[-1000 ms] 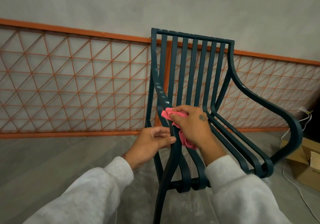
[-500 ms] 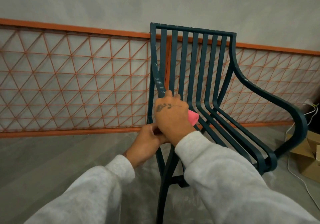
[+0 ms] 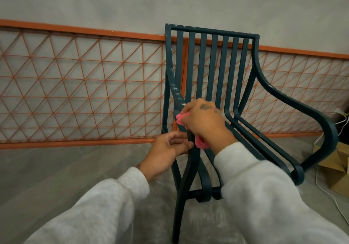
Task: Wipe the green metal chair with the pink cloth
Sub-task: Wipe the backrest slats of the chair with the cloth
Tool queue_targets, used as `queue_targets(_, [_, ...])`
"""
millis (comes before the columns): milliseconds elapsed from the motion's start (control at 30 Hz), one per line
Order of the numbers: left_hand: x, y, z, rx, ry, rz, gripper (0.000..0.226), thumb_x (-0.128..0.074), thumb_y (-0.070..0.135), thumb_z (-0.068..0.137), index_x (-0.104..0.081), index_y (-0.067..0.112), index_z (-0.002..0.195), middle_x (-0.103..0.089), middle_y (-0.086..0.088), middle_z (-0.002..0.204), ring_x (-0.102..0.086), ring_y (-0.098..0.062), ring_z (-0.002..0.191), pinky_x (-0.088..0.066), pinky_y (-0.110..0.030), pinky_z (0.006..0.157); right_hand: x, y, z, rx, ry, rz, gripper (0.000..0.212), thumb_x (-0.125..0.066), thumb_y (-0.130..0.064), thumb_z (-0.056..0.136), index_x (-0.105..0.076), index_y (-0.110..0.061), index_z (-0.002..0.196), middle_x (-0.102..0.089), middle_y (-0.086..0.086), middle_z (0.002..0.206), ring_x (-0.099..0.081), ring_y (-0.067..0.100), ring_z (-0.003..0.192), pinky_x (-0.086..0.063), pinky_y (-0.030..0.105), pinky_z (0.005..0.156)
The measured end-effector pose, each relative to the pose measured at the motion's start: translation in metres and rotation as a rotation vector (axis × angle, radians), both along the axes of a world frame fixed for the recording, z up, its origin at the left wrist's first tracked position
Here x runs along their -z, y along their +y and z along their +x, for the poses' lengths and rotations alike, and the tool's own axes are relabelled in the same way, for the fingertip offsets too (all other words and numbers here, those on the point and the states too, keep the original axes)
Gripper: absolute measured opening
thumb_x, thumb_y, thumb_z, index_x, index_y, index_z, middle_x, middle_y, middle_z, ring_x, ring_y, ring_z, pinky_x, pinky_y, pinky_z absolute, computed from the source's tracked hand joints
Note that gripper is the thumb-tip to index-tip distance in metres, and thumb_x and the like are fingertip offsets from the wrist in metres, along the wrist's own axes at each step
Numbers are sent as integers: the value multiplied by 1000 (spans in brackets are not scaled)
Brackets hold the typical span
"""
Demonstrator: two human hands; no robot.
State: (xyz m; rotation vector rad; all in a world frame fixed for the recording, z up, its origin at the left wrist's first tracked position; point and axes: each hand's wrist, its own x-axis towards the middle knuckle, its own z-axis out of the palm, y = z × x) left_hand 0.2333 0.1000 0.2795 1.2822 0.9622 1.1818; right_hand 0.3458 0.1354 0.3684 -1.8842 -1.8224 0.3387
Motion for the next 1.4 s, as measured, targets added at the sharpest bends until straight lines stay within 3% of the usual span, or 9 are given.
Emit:
queue_targets(67, [-2,0,0,-18,10,-24,26,-75,11,81,-68,13,107,-71,-11,105,-70,-17,97,-56,-23,79,-3,0,22,-95,469,-95,14,-80,-27,84,-77,-21,96,-75,1,98,-71,14,88,-58,30,76])
queue_targets(133, [-4,-1,2,-22,8,-23,22,-75,10,82,-69,18,101,-72,-8,103,-70,-18,97,-57,-24,78,5,-13,44,-181,900,-172,18,-76,-10,85,-77,-10,103,-79,-1,92,-73,7,75,-56,20,64])
queue_targets(200, [-4,-4,4,-25,1,-4,20,-73,8,83,-70,21,97,-73,-6,101,-70,-18,98,-58,-26,79,26,-25,59,-198,1151,-226,23,-73,-7,87,-75,-8,109,-78,1,88,-70,7,66,-54,18,57])
queue_targets(267, [-4,-6,3,-42,2,16,20,-73,8,84,-70,22,98,-73,-4,101,-70,-14,97,-57,-24,78,53,-36,63,-172,1271,-255,21,-73,-12,87,-76,-15,107,-74,1,82,-65,10,62,-53,22,57])
queue_targets(533, [2,-4,6,-89,-29,-30,25,-73,8,82,-66,15,106,-71,-4,93,-72,-8,82,-59,-26,75,106,-63,67,-166,1282,-143,26,-77,-19,78,-77,-18,103,-75,9,101,-69,18,82,-57,33,79])
queue_targets(700, [0,-4,7,-60,-29,-26,28,-72,6,82,-67,6,110,-70,-5,87,-72,-10,81,-60,-27,73,92,-53,59,-253,1246,51,25,-75,-7,84,-73,-10,108,-76,1,107,-71,12,90,-56,22,76])
queue_targets(900, [20,-8,2,15,86,30,39,-74,13,80,-65,25,116,-72,-3,101,-71,-19,98,-59,-34,83,138,-75,60,-210,1145,82,22,-73,-12,88,-70,-15,109,-71,-2,113,-69,15,100,-57,23,79])
queue_targets(1033, [34,-13,3,-6,209,90,45,-78,28,71,-64,29,114,-72,-1,105,-69,-15,101,-56,-37,91,173,-89,58,-107,1029,52,17,-75,-13,87,-71,-20,101,-69,-3,105,-67,9,93,-56,20,77])
queue_targets(1400, [33,-13,1,45,139,73,39,-73,28,72,-63,31,109,-75,3,91,-71,-16,95,-56,-40,92,149,-82,52,-187,1056,207,19,-73,-8,88,-67,-17,103,-68,-3,108,-67,9,95,-57,22,74])
